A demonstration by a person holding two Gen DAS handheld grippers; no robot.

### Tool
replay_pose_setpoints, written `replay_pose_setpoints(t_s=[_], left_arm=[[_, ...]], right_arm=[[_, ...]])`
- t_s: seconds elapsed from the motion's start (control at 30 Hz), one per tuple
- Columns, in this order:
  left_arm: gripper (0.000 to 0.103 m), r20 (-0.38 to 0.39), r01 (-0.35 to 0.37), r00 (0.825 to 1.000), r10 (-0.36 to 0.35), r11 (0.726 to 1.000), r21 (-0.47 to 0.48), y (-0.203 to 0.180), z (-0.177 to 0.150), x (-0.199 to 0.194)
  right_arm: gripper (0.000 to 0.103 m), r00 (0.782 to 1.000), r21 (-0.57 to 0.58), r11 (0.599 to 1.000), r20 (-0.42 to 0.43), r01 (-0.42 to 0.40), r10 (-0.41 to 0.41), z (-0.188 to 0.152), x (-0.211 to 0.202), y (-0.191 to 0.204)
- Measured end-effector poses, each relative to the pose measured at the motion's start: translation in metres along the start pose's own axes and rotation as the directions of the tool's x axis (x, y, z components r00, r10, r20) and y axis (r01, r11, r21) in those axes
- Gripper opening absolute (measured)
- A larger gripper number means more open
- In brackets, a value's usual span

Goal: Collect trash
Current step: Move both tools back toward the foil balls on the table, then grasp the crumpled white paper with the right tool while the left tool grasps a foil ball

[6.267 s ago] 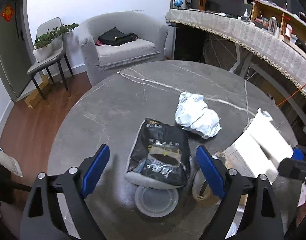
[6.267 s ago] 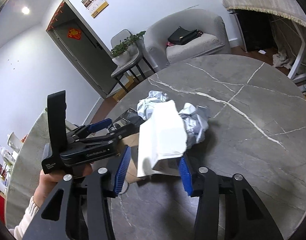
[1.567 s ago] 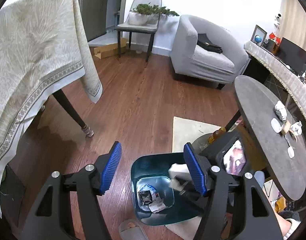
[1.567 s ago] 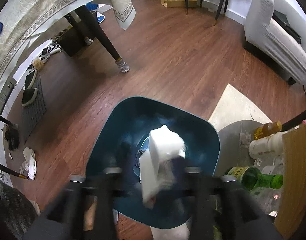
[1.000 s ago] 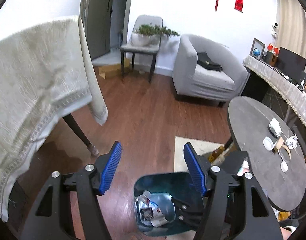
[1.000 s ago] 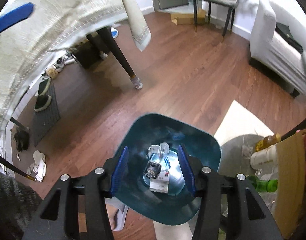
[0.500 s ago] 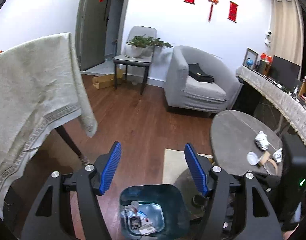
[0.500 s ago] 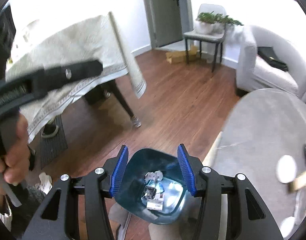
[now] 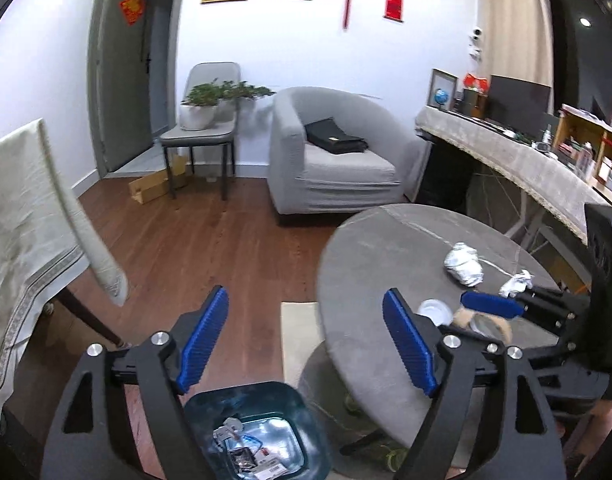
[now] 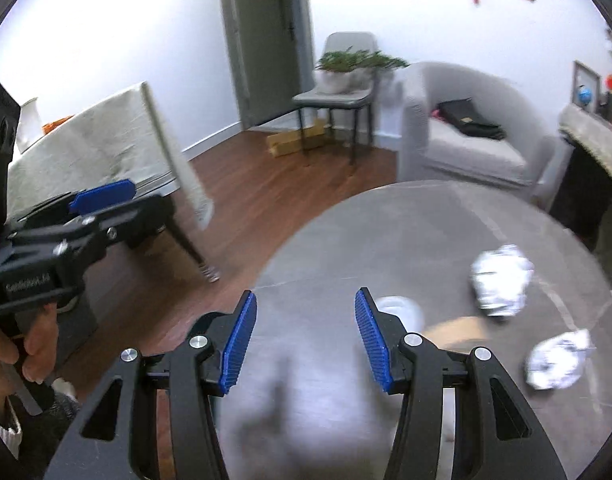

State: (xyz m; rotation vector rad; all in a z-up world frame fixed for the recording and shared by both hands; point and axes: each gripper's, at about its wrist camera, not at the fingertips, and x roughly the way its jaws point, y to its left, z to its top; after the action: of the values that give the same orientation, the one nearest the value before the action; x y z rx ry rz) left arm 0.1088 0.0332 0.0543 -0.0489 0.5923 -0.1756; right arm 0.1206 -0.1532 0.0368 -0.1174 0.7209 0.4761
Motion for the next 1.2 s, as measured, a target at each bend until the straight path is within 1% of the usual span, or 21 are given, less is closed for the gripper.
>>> replay_pose_setpoints(t_s=[0.1,0.23,0.33,0.43,0.57,0.7,0.77,0.93,1.1,1.2], left_arm=[[0.084,-0.005,0.025,1.0,-0.025,0.999,0.024,-0.021,0.001,0.007],[0.084,-0.021,0.052,0.998,-0.051,0.998,0.028,-0.039,0.002,0.017],[0.084,-0.034,0.069,0.997,-0.068,0.997,0.028,-0.05,0.003,0.026],[0.085,-0.039,0.084,0.996,-0.082,0.996,0.039,-0.058,0.005,0.032],[0.085,-0.059,0.095,0.994,-0.091,0.994,0.062,-0.073,0.004,0.047],[0.085,-0.078,0.114,0.991,-0.108,0.99,0.078,-0.084,0.008,0.062],[0.086,-0.083,0.131,0.989,-0.124,0.988,0.086,-0.089,0.011,0.069],[0.086,-0.105,0.159,0.983,-0.147,0.981,0.115,-0.108,0.015,0.087],[0.086,-0.128,0.185,0.977,-0.169,0.974,0.128,-0.125,0.018,0.106],[0.086,-0.15,0.189,0.974,-0.168,0.972,0.139,-0.136,0.02,0.12]], right_arm=[[0.055,0.999,0.026,0.999,0.012,0.03,-0.031,-0.005,-0.011,-0.019],[0.056,0.997,0.07,0.995,0.01,0.073,-0.074,-0.014,-0.02,-0.047],[0.059,0.995,0.088,0.991,0.012,0.097,-0.099,-0.019,-0.027,-0.059],[0.064,0.991,0.111,0.985,0.02,0.131,-0.134,-0.024,-0.034,-0.076],[0.065,0.984,0.148,0.974,0.011,0.173,-0.177,-0.029,-0.038,-0.102],[0.065,0.975,0.156,0.963,0.008,0.219,-0.223,-0.029,-0.04,-0.117],[0.068,0.97,0.161,0.957,-0.006,0.241,-0.243,-0.03,-0.036,-0.125],[0.07,0.962,0.164,0.948,-0.051,0.272,-0.267,-0.034,-0.024,-0.141],[0.07,0.96,0.167,0.947,-0.102,0.273,-0.259,-0.04,-0.012,-0.152],[0.07,0.959,0.176,0.946,-0.129,0.274,-0.254,-0.044,-0.006,-0.158]])
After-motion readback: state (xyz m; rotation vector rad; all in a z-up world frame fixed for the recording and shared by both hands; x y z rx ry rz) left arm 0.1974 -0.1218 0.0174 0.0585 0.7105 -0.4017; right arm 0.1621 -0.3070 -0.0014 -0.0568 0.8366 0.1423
